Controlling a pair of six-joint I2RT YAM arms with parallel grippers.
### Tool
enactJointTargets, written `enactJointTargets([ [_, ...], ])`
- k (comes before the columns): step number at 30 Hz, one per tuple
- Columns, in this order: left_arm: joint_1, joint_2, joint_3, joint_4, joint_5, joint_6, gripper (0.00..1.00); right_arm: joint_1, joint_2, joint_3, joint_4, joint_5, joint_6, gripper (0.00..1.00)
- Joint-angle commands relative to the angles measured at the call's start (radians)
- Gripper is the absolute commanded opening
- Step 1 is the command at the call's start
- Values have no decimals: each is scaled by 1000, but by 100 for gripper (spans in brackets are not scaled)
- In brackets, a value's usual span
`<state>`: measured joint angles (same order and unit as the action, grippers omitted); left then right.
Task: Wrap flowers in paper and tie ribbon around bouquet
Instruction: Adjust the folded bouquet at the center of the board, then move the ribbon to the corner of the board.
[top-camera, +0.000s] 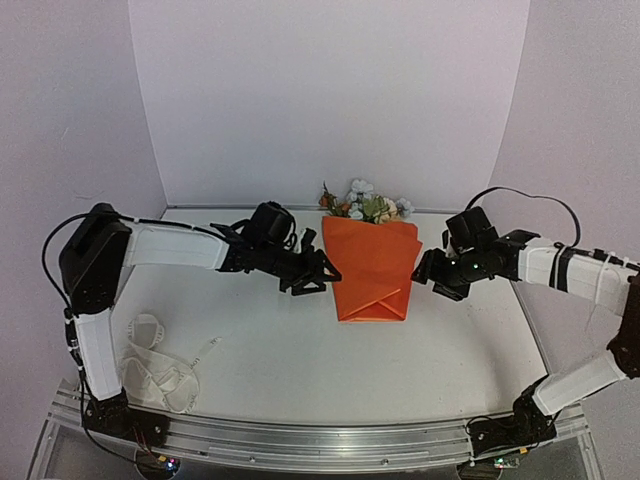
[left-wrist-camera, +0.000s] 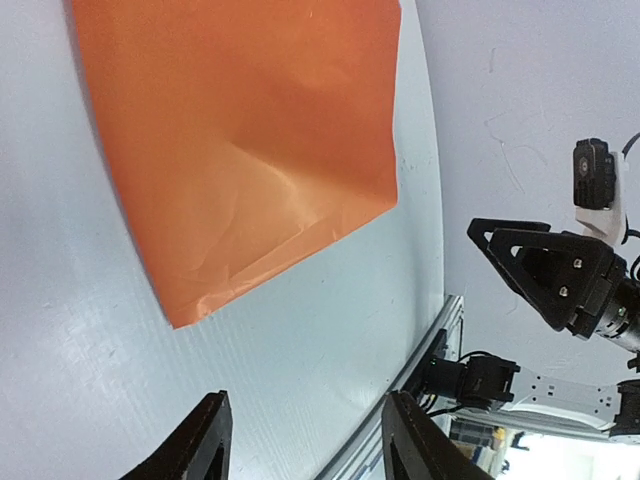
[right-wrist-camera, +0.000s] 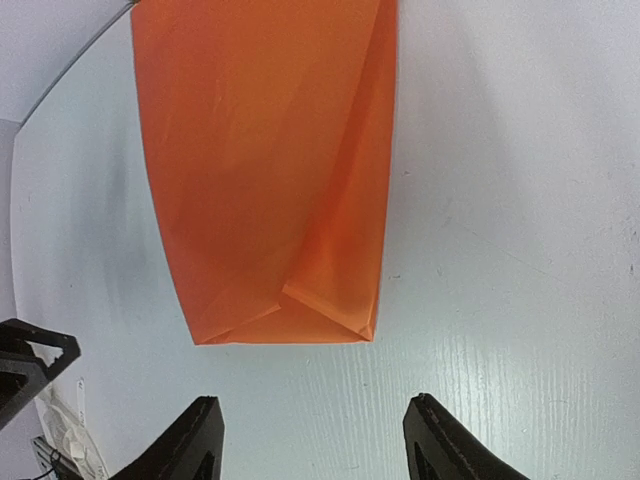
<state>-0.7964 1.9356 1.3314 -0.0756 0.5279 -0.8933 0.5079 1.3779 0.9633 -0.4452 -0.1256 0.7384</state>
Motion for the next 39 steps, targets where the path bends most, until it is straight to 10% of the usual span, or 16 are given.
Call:
enactJointTargets([
  [1, 18, -206, -160, -148, -255, 48, 57, 67, -75, -14, -26, 105, -50, 68],
  [15, 20, -695, -667, -474, -700, -172, 59, 168, -154, -59, -9, 106, -98, 85],
  [39, 70, -533, -725, -350, -669, -63, 56, 192, -142, -105, 57, 80, -60, 75],
])
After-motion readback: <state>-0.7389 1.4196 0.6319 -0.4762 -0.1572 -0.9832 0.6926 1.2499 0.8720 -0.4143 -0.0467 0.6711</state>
